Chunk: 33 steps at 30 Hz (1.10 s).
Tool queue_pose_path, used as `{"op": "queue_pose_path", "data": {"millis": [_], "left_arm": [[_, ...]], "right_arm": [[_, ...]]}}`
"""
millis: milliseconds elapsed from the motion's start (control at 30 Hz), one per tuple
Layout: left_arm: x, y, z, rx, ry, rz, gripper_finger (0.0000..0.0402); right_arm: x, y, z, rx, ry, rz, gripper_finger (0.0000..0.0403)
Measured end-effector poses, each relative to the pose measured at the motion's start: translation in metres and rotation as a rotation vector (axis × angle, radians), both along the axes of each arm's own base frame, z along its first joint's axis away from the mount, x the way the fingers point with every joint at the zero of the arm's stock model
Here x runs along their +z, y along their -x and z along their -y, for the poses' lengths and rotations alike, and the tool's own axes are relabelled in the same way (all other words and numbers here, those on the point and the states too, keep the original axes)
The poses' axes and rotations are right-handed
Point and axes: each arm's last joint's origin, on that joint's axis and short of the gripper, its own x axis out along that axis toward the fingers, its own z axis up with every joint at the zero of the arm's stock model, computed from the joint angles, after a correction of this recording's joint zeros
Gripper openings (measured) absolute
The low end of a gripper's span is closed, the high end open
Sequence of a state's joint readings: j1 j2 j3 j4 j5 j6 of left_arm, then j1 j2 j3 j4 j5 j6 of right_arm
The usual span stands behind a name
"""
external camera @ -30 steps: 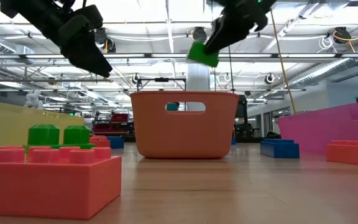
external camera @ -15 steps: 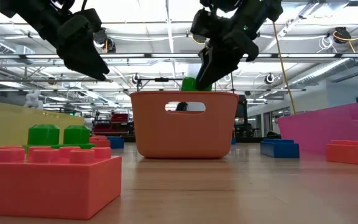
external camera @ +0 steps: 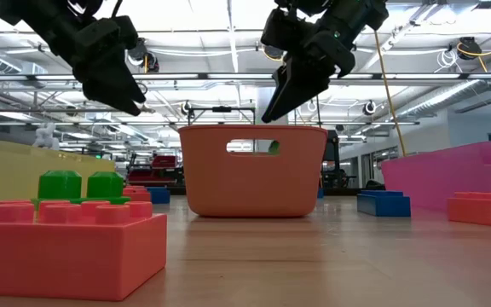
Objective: Sort & place blocks by color
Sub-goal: Put the orange game piece into the yellow bin
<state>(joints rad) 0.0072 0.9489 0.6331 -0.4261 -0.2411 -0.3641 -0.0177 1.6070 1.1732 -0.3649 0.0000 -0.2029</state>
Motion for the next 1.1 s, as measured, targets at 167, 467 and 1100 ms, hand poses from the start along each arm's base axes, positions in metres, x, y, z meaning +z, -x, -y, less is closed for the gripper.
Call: {"op": "queue_pose_path", "data": {"millis": [167, 467, 1100], "left_arm": [[0.000, 0.000, 0.007, -0.031, 0.013, 0.004, 0.0305], [-0.006, -0.004, 0.023, -0.081, 0.009, -0.026, 0.0305], [-0.045, -0.026, 0.034, -0.123, -0.032, -0.235, 0.0305]], "right_arm": [[0.000, 0.000, 0.001, -0.020, 0.011, 0.000, 0.0199], [0.027, 0.019, 0.004, -0.074, 0.118, 0.036, 0.0251], [0.003, 0.078, -0.013, -0.141, 0.013, -0.330, 0.0254]]}}
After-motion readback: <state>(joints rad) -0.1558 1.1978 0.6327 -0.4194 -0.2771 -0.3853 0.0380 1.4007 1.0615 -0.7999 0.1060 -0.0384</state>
